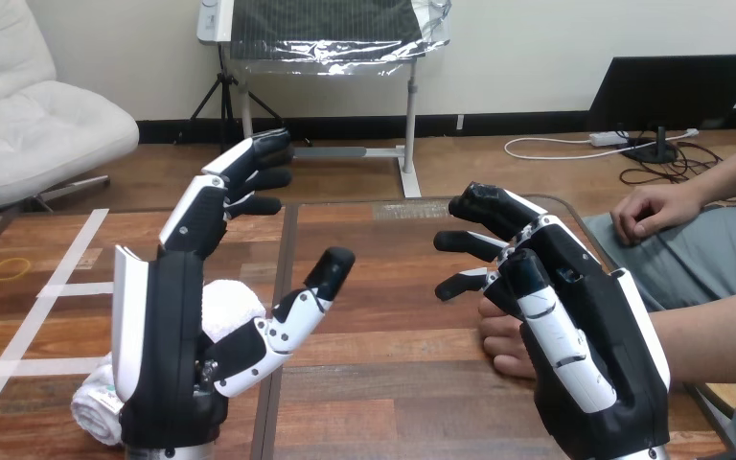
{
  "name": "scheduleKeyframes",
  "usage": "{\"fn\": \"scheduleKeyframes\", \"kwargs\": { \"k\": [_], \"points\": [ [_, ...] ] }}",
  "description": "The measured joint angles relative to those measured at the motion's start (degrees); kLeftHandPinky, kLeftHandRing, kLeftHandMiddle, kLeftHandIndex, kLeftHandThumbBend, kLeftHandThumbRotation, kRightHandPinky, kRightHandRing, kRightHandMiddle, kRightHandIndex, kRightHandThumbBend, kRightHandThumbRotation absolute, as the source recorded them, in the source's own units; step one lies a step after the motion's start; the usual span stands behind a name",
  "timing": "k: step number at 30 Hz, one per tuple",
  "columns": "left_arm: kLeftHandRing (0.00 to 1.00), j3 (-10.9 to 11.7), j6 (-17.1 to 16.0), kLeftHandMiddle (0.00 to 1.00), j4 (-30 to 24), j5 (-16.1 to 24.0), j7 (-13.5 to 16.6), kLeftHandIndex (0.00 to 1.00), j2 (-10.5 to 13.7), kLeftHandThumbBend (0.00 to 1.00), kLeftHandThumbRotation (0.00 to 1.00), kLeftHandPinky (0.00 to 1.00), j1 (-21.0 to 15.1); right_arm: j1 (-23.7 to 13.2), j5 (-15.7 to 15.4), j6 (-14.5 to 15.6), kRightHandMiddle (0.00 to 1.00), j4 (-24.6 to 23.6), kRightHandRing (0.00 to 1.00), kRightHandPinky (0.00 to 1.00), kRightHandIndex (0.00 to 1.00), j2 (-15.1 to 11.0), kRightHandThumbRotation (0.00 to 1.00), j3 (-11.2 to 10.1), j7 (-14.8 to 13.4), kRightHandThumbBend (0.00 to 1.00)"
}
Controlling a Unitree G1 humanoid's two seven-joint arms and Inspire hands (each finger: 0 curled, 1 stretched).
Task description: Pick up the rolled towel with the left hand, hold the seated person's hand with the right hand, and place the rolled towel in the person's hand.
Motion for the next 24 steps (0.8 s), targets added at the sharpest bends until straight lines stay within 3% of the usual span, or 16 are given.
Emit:
{"fn": "scheduleKeyframes", "kwargs": {
  "k": [24],
  "points": [
    [0.73, -0.1, 0.0, 0.77, 0.1, -0.1, -1.0, 0.77, 0.0, 0.65, 0.32, 0.64, 0.0, 0.0, -0.5, 0.0, 0.79, 0.0, 0.71, 0.53, 0.76, 0.0, 0.54, 0.1, -0.7, 0.49]
  ]
}}
